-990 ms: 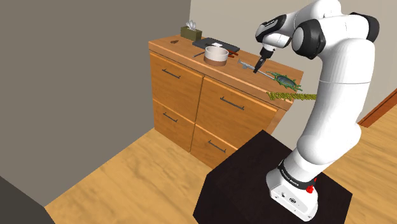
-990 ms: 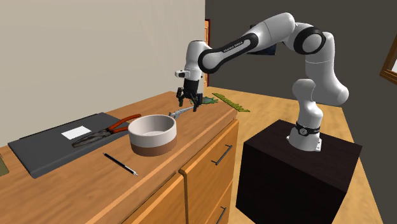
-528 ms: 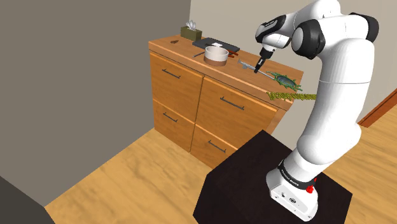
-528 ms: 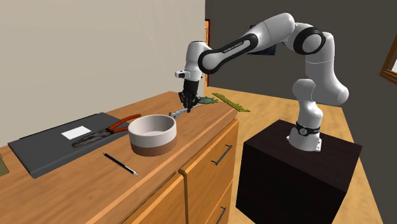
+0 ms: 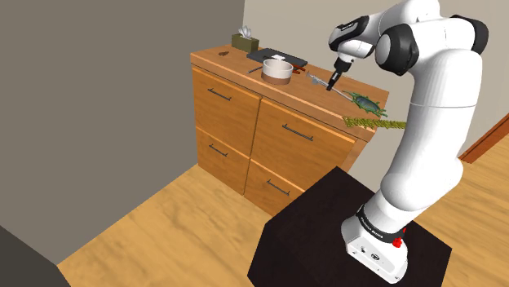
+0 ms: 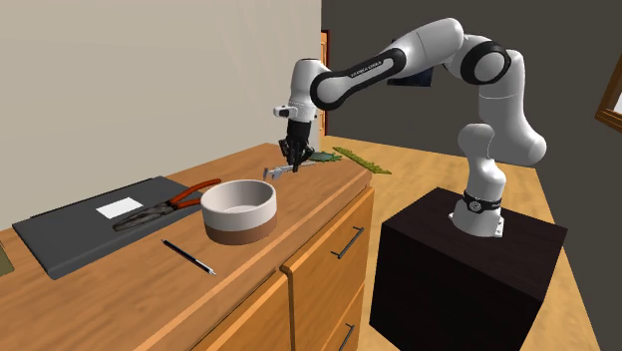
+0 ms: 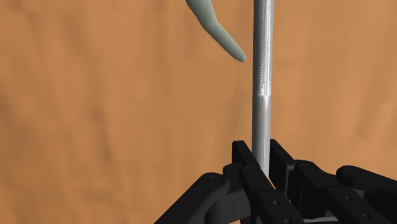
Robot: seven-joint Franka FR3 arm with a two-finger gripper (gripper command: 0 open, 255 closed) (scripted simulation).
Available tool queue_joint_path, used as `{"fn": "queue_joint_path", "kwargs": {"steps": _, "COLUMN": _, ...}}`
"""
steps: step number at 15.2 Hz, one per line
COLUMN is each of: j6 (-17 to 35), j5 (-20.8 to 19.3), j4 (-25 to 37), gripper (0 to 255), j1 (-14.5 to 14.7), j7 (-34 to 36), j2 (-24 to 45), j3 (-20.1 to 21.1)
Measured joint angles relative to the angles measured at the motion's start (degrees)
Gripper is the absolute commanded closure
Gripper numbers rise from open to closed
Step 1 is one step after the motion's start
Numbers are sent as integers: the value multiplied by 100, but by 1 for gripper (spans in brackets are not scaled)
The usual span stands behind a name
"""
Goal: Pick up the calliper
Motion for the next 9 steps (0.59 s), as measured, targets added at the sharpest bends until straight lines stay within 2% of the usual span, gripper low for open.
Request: {"fn": "queue_joint_path", "kwargs": {"steps": 9, "j6": -583, "j5": -190, "j4": 428, "gripper": 255, "j1": 20, "j7": 151, "j2": -199, "j3": -96}}
